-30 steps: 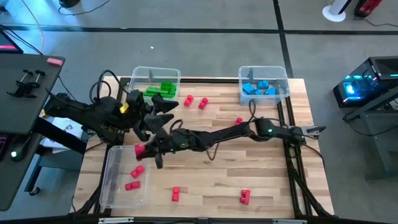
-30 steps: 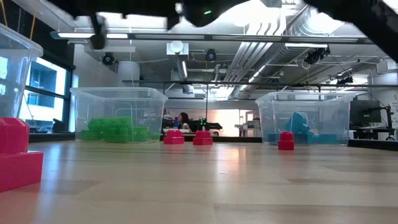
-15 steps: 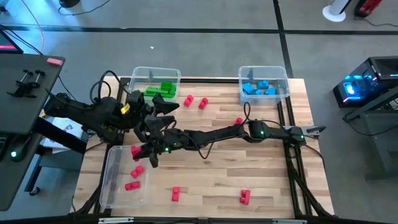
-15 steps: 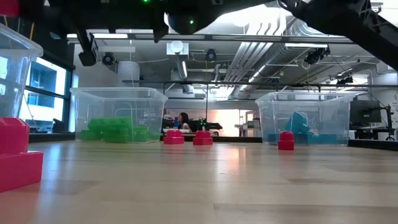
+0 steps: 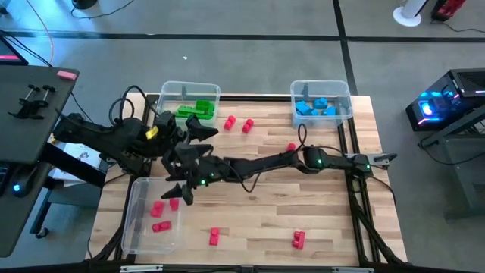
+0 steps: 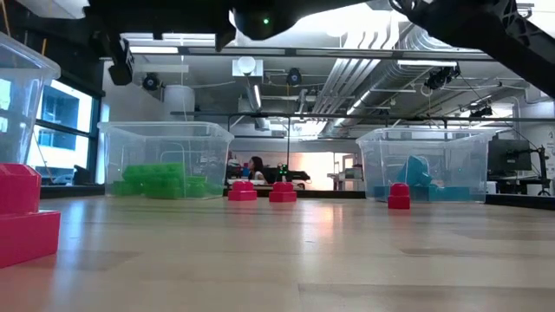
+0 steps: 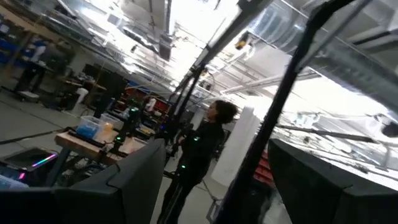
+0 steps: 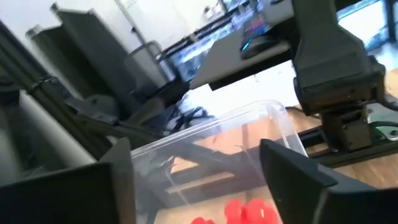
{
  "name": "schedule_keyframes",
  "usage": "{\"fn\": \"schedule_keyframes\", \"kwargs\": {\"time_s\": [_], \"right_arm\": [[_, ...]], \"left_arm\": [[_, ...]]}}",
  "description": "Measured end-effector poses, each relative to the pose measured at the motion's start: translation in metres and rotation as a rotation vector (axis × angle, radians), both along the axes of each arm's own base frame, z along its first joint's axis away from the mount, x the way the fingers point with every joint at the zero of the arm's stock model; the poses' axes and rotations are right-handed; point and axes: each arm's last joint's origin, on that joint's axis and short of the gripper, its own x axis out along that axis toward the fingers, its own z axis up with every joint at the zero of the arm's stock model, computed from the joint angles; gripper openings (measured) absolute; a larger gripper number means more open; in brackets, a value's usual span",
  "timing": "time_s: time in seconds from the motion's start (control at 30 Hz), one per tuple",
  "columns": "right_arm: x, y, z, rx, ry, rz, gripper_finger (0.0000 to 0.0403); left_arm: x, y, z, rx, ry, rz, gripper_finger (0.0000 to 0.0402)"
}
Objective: Sort blocks
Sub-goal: Put the red game piece into the bottom left transparent bin
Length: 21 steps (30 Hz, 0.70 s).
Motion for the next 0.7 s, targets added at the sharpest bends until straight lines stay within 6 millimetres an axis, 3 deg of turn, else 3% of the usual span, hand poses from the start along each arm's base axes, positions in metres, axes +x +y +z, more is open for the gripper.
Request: {"fn": "schedule_keyframes", "kwargs": {"time_s": [0.17, 0.3, 0.5, 0.7], "right_arm": [[0.000, -0.025, 0.022, -0.002, 0.068, 0.139, 0.0248], [-0.016, -0.049, 0.043, -0.054, 0.169, 0.186, 0.0248], [-0.063, -0.081, 0.081, -0.318, 0.461, 0.171, 0.0245], [-0.128, -0.105, 0.107, -0.487, 0.854, 0.150, 0.0245]], "left_arm": [[-0.023, 0.005, 0.015, 0.005, -0.074, -0.047, 0.0271], [-0.050, 0.012, 0.028, -0.007, -0.130, -0.052, 0.0271], [-0.074, 0.020, 0.032, 0.022, -0.111, -0.041, 0.0271], [-0.072, 0.019, 0.028, 0.081, -0.065, -0.019, 0.0271]]}}
